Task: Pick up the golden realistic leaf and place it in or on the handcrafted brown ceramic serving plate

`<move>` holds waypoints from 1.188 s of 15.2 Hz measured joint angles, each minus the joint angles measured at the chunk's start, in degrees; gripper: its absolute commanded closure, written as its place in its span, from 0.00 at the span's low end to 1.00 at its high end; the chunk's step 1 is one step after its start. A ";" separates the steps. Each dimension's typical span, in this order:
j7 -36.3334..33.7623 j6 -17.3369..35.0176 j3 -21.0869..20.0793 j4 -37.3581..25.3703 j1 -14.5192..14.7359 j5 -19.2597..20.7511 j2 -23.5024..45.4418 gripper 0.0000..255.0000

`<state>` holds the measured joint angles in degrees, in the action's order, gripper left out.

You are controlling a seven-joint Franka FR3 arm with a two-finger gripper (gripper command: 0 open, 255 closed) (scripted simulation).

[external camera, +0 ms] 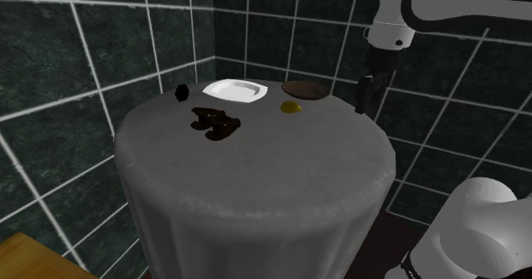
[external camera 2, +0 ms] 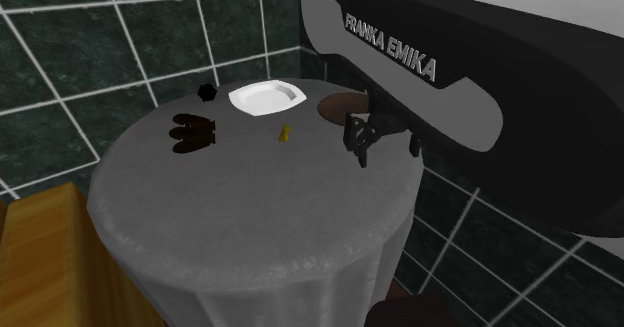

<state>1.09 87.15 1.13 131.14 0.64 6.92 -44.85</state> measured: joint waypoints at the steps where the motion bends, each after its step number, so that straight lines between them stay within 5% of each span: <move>1: 0.00 0.00 0.00 0.00 0.00 0.00 0.00 0.00; 9: -10.81 2.50 -6.21 -7.66 0.86 -5.66 10.50 0.00; 18: -24.41 3.06 -13.06 -23.66 1.38 -9.10 26.50 0.00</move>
<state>-23.32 90.21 -11.92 107.49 2.02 -2.17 -18.35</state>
